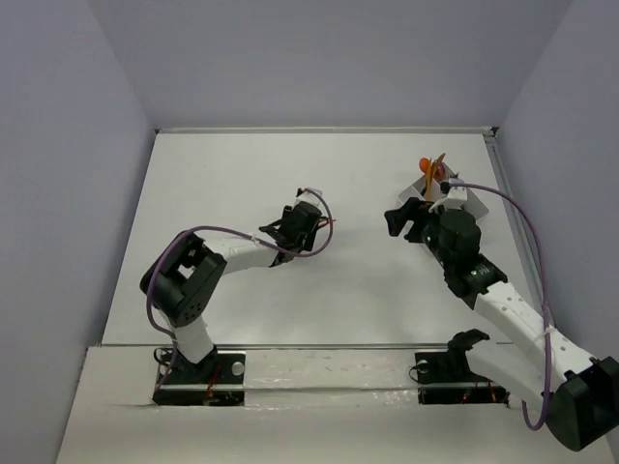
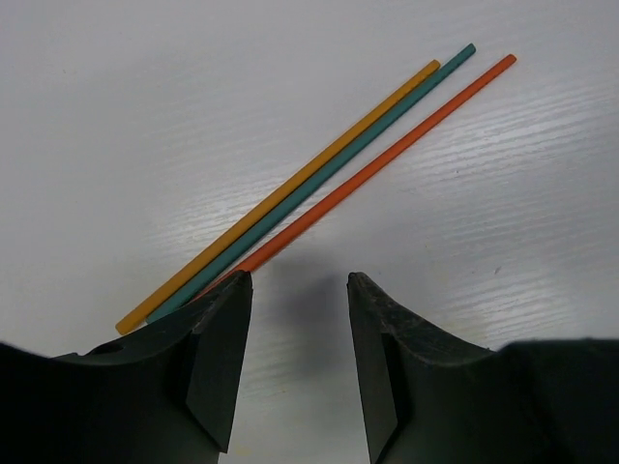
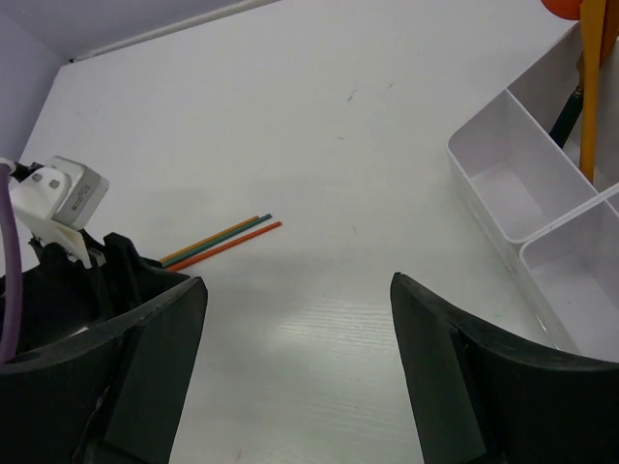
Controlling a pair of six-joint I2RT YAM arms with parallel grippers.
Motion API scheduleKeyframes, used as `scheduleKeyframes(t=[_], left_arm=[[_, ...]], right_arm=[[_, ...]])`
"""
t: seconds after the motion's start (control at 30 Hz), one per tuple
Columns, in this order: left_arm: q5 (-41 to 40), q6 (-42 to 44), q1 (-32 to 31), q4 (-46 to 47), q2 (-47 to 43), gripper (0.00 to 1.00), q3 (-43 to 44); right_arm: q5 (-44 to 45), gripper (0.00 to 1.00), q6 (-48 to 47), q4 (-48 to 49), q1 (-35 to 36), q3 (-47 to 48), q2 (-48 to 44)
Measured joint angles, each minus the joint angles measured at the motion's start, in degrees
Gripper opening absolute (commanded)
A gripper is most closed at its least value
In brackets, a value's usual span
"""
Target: Sort the eating utensils into containers
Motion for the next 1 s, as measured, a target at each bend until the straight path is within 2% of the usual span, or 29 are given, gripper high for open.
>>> scheduleKeyframes(t=[0.37,0.53,1.0], left_arm=[[1.64,1.29,0.90,-0.79,2.91,0.44,2.12],[2.60,1.60,1.27,-0.28,4.83,0.40,3.13],[3.48,2.91,1.86,1.05,6.01,0.40,3.43]], right_arm=[[-2.78,0.81,0.68,-0.04,0.00,-0.57,-0.24],[-2.75,0.81,0.70,-0.07,0.00,-0.59,-0.28],[-2.49,0.80,0.68,-0.07,0.00,-0.59,-0.57]])
